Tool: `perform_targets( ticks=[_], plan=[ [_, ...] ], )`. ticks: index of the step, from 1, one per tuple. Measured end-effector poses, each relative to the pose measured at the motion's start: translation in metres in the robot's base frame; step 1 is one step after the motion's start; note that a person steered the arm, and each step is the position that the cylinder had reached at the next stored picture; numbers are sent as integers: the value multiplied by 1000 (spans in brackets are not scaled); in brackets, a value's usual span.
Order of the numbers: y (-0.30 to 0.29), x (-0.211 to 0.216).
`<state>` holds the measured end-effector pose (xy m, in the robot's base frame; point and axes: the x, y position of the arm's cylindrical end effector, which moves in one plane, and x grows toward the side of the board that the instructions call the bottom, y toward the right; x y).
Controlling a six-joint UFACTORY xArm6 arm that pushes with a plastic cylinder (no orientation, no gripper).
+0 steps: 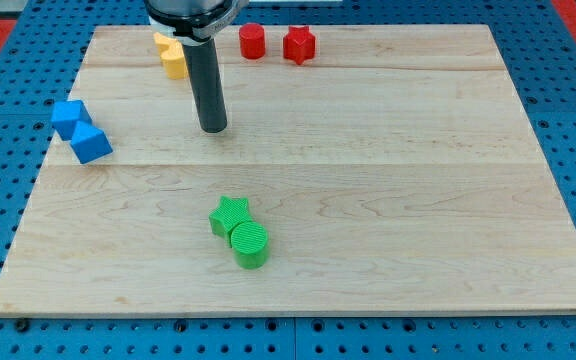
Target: Separate the yellow blocks from each other
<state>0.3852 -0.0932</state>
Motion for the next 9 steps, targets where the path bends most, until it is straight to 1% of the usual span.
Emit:
perform_targets(
  ticks=[1, 2, 3, 4, 5, 6, 7, 8, 9],
  plan=[
    [0, 0],
    [11, -13],
    [-21, -37],
    [-24, -68],
    [-16, -79],
    [-4, -111],
    [-4, -140],
    [-19, -141],
    [-19, -151]
  ],
)
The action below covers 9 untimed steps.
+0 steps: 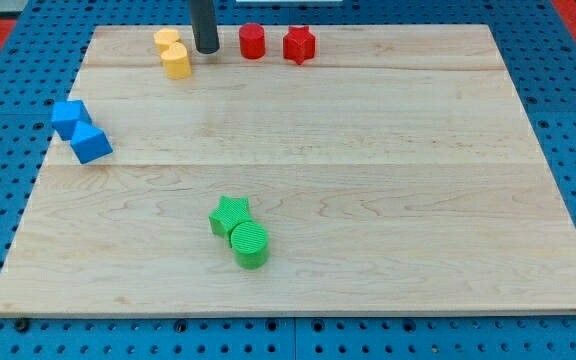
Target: Separate the yellow blocks from each other
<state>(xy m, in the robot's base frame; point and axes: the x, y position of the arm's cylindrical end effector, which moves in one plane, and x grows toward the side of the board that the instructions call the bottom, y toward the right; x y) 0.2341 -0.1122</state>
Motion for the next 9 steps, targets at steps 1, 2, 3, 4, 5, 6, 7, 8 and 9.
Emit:
perform_targets(
  ticks=[1, 2, 3, 4, 5, 6, 7, 8, 9],
  plan=[
    [-11, 9],
    [-17, 35],
    [-30, 63],
    [-53, 93],
    [-97, 106],
    [-126, 92],
    [-138, 88],
    [-138, 89],
    [-136, 100]
  ],
)
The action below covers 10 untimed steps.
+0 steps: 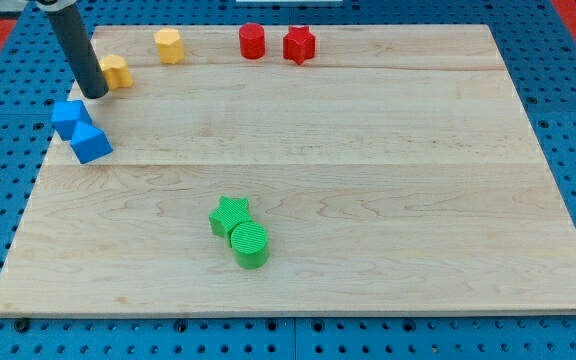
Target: Separate the yellow blocks from each other
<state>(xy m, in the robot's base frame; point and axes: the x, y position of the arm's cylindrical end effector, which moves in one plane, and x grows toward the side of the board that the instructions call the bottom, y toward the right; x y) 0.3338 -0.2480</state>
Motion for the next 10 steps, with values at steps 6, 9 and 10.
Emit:
perform_targets(
  ticks=[6, 9, 10],
  plan=[
    [-49, 3],
    [9, -41],
    [66, -42]
  ],
)
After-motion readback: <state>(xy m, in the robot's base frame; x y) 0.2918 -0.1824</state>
